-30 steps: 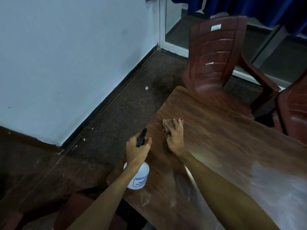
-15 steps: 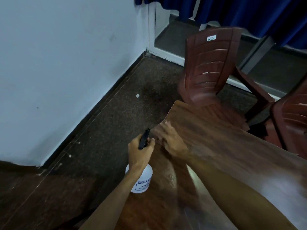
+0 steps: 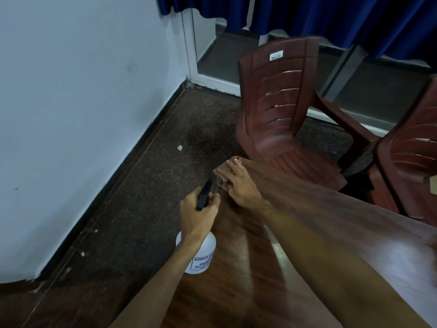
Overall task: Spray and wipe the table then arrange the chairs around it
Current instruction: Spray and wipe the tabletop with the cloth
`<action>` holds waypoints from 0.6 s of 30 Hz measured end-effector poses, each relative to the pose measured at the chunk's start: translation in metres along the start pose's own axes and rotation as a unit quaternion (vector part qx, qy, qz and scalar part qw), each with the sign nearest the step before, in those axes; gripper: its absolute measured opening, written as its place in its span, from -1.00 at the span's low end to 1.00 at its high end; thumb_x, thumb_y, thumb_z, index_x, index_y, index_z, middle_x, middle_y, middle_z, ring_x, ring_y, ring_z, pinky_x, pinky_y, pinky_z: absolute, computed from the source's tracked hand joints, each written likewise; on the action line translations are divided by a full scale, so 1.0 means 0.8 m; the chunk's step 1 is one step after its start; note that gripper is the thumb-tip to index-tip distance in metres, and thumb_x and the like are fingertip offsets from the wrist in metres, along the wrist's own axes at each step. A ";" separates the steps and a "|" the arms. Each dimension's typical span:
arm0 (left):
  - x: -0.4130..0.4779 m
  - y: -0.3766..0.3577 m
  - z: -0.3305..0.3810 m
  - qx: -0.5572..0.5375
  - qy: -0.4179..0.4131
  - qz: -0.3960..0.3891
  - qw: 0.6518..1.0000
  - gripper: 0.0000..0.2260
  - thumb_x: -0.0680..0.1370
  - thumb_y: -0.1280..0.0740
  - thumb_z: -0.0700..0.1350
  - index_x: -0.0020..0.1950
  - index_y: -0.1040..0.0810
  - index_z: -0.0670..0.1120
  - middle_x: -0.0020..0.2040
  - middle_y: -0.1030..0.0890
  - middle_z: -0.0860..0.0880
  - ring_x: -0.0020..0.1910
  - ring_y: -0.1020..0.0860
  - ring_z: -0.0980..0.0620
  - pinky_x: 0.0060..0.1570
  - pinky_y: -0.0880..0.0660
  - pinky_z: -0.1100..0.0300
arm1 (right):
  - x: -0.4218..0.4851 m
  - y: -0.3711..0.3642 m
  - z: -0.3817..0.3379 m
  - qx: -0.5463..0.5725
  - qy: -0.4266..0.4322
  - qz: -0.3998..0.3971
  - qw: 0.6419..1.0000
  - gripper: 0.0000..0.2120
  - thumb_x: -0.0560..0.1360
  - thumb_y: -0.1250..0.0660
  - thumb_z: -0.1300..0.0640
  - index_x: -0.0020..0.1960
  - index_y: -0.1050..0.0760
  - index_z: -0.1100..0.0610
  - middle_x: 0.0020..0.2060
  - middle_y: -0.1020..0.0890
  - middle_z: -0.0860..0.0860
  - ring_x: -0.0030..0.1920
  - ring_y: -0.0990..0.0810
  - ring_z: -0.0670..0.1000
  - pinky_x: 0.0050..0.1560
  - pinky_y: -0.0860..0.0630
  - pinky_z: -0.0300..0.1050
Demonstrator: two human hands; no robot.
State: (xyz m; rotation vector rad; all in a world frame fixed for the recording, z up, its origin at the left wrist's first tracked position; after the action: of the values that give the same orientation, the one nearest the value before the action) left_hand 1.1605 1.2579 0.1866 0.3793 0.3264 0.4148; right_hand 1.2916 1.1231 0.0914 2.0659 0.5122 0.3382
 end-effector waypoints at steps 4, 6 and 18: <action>0.008 -0.012 0.004 0.002 -0.017 0.000 1.000 -0.81 0.57 -0.49 -0.13 -0.22 -0.58 -0.07 -0.38 -0.61 -0.08 -0.41 -0.60 -0.12 -0.31 -0.64 -0.19 | 0.015 0.020 0.035 -0.002 -0.124 0.059 0.991 -0.44 0.50 -0.24 0.23 0.50 -0.38 0.10 0.53 -0.25 0.22 0.57 -0.08 0.29 0.58 -0.02 0.18; 0.005 -0.016 0.012 0.000 -0.020 0.001 1.000 -0.82 0.57 -0.49 -0.13 -0.22 -0.59 -0.05 -0.38 -0.62 -0.06 -0.41 -0.61 -0.08 -0.30 -0.65 -0.20 | -0.019 0.022 0.043 -0.016 -0.082 0.048 0.995 -0.39 0.48 -0.22 0.26 0.53 -0.34 0.07 0.55 -0.23 0.20 0.58 -0.06 0.25 0.59 0.00 0.16; -0.083 -0.117 0.059 0.017 -0.051 -0.082 0.995 -0.81 0.56 -0.49 -0.10 -0.23 -0.59 -0.06 -0.40 -0.62 -0.05 -0.37 -0.63 -0.09 -0.26 -0.66 -0.22 | -0.259 0.108 0.136 -0.003 -0.157 0.085 0.984 -0.36 0.44 -0.18 0.24 0.52 -0.34 -0.02 0.55 -0.24 0.16 0.58 -0.06 0.24 0.59 0.01 0.15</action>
State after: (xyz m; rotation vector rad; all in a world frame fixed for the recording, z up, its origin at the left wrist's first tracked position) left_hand 1.1514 1.1354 0.2044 0.4023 0.2639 0.2289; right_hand 1.1766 0.9023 0.1023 2.1115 0.1438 0.1079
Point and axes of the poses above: each hand's wrist, its own x-axis towards the middle knuckle, its own y-axis out of the back of the hand, z = x × y, the point moved 3 cm from there along x, towards the middle knuckle
